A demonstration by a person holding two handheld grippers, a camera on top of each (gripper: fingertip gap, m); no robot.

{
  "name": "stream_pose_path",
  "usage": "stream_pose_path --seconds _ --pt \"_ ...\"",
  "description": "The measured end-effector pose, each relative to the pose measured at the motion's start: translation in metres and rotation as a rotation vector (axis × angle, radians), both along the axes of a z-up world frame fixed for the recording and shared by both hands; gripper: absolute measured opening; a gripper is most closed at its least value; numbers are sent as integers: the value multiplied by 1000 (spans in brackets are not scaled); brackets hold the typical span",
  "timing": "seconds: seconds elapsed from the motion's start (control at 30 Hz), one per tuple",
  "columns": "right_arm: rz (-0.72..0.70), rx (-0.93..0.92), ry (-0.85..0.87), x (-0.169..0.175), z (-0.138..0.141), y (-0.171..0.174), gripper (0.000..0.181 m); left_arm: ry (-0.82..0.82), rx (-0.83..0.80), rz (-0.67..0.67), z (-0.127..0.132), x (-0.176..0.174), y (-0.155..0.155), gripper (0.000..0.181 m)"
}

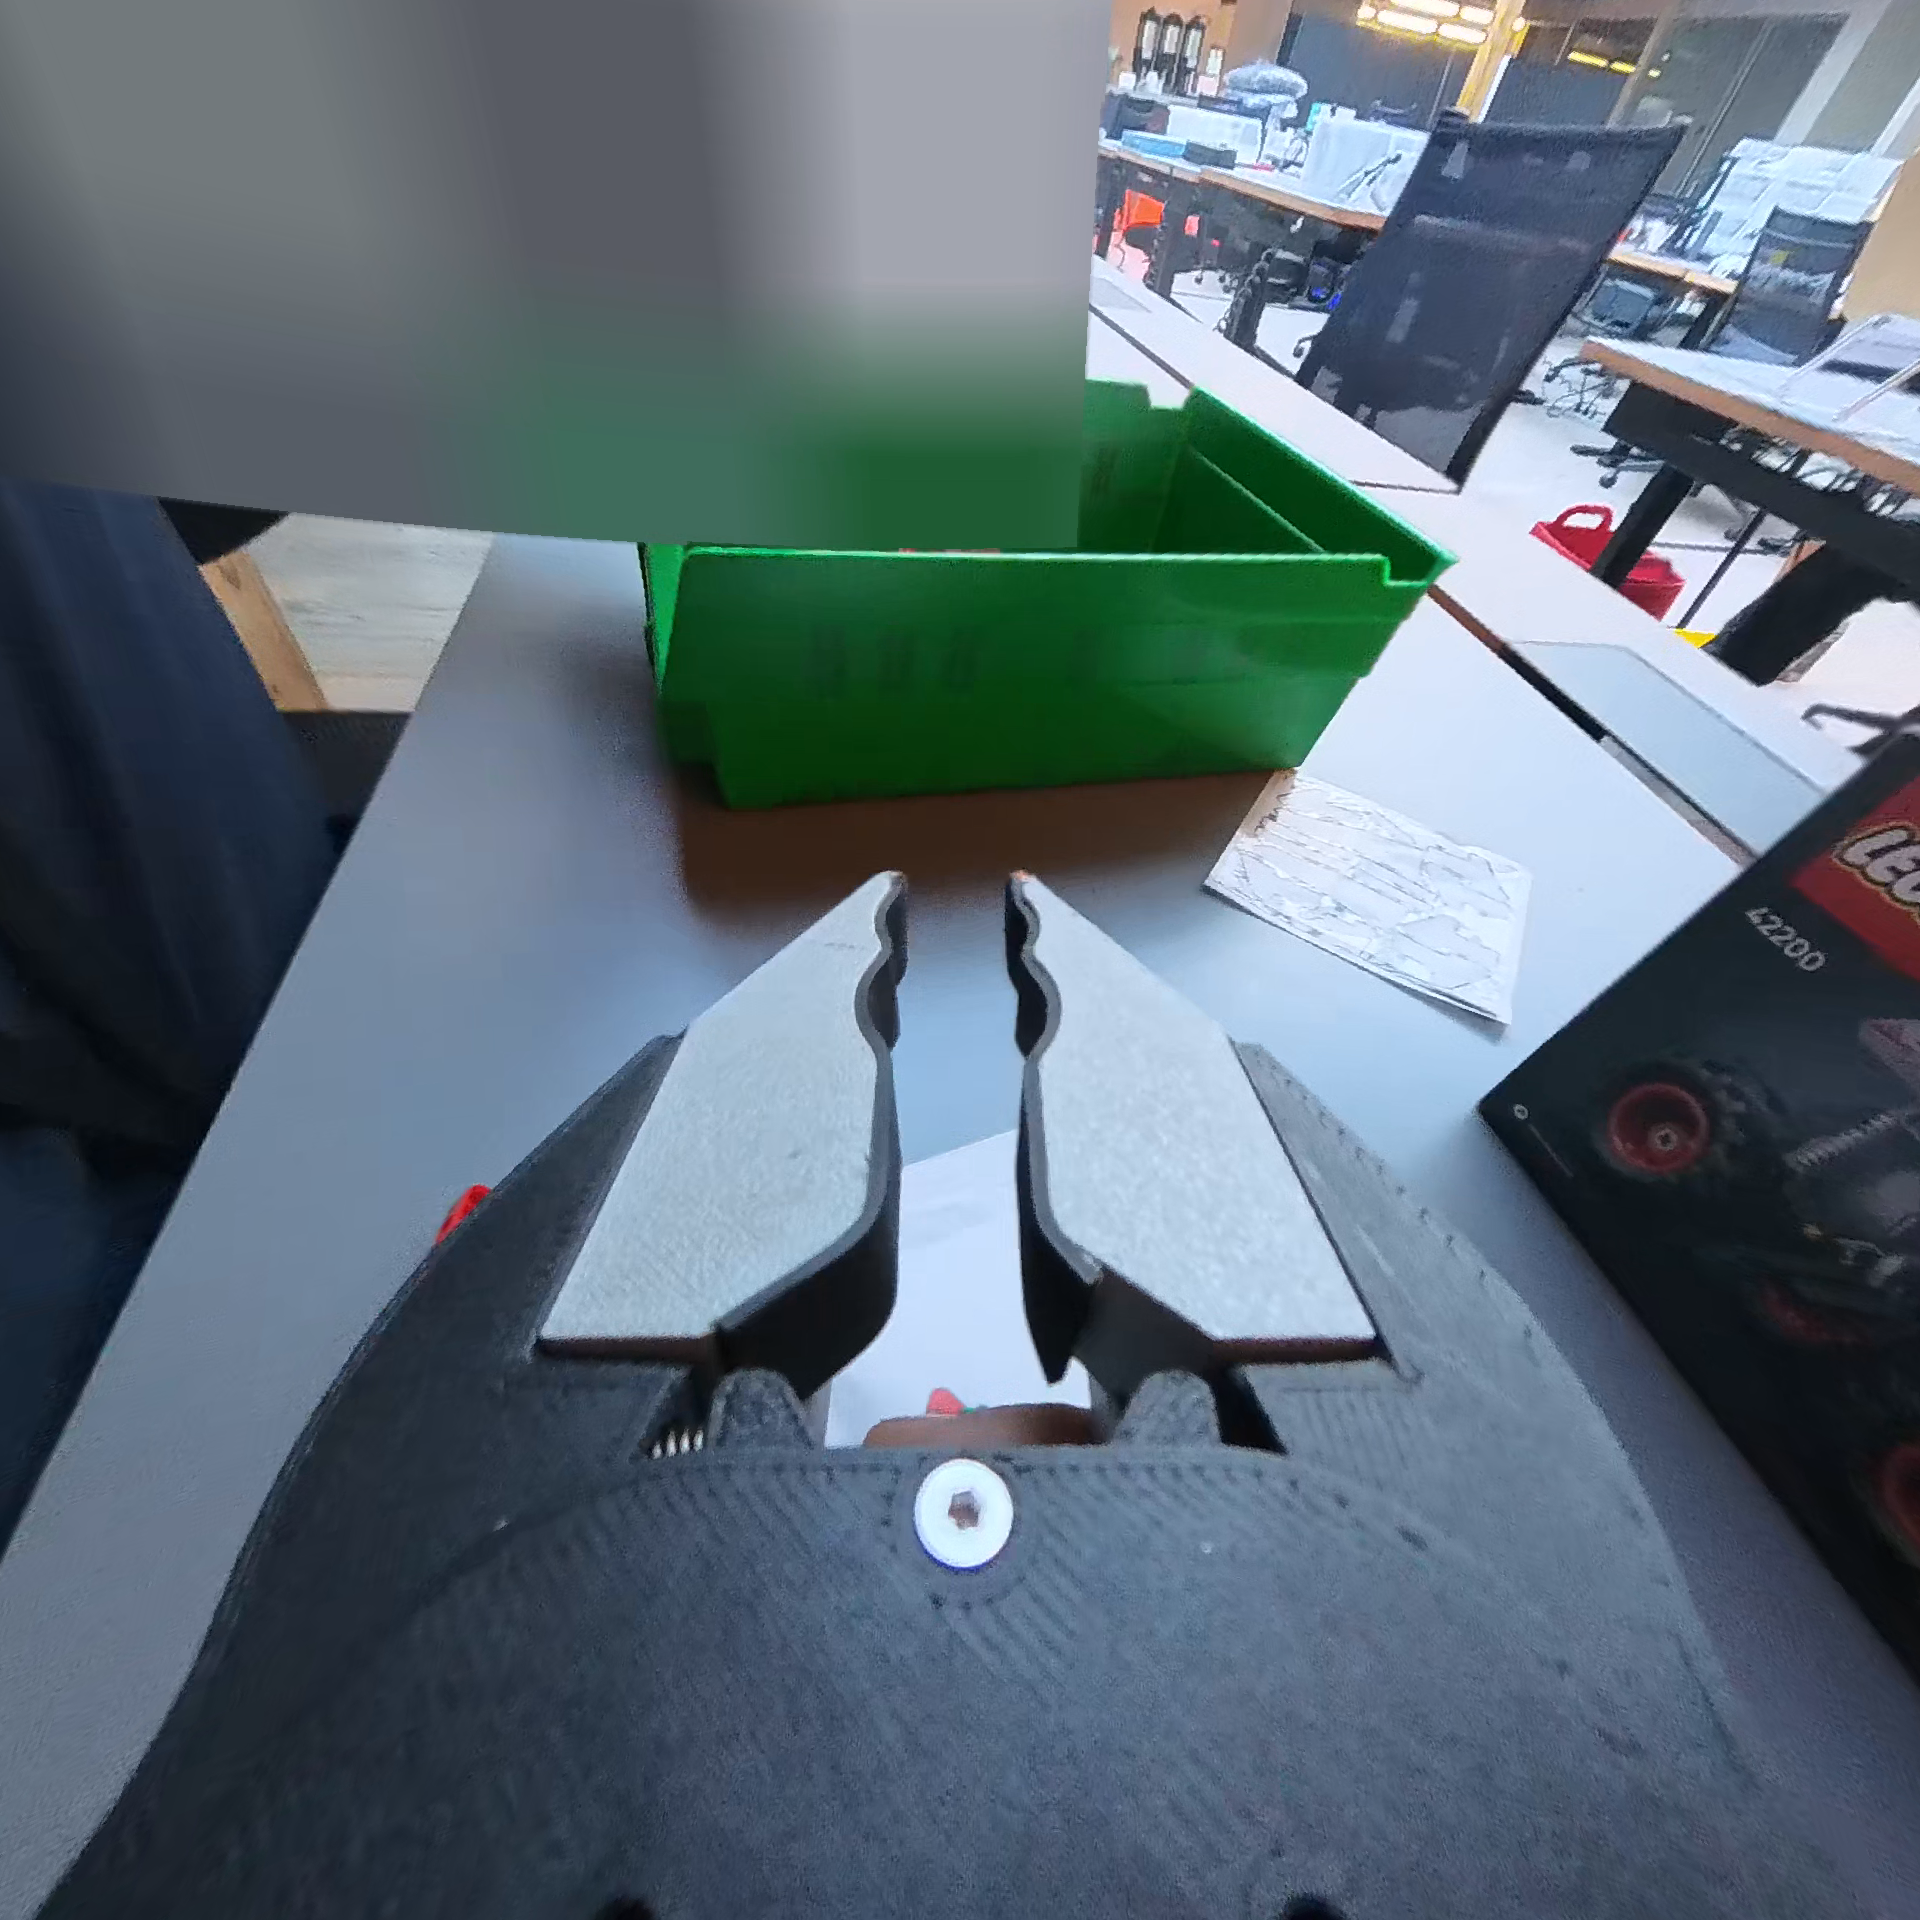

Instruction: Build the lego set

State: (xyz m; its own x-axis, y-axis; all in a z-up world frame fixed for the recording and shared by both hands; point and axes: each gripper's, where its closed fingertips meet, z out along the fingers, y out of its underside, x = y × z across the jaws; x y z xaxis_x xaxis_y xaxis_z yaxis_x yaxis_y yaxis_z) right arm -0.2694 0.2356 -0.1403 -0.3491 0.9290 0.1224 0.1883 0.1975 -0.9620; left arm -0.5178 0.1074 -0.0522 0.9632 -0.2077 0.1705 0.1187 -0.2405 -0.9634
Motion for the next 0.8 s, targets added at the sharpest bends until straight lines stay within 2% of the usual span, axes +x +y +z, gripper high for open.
stream_pose_path --seconds 0.1,0.2,0.33,0.4,0.47,0.53,0.6,0.7,0.8 --pt "-23 54 19 5 -2 -1 15 -72 -124 -34 -22 6 2 20" --pt "-72 64 38 11 0 7 15 6 -215 -84 -26 12 10 25" --pt "-163 69 142 18 25 27 16 100 -313 -240 -26 30 25 30" --pt "-209 69 168 21 30 37 15 162 -385 -283 -34 30 32 41" --pt "-243 63 155 20 26 44 15 231 -422 -287 -39 23 41 42" --pt "-231 34 112 17 17 42 16 270 -412 -284 -36 14 52 41" --pt "-134 4 -3 9 -2 27 17 284 -391 -298 -28 7 64 41" --pt "-58 60 -187 -14 -27 12 33 310 -357 -297 -9 -10 86 42" --pt "-12 112 -225 -39 -24 0 31 321 -316 -274 11 -23 109 46"
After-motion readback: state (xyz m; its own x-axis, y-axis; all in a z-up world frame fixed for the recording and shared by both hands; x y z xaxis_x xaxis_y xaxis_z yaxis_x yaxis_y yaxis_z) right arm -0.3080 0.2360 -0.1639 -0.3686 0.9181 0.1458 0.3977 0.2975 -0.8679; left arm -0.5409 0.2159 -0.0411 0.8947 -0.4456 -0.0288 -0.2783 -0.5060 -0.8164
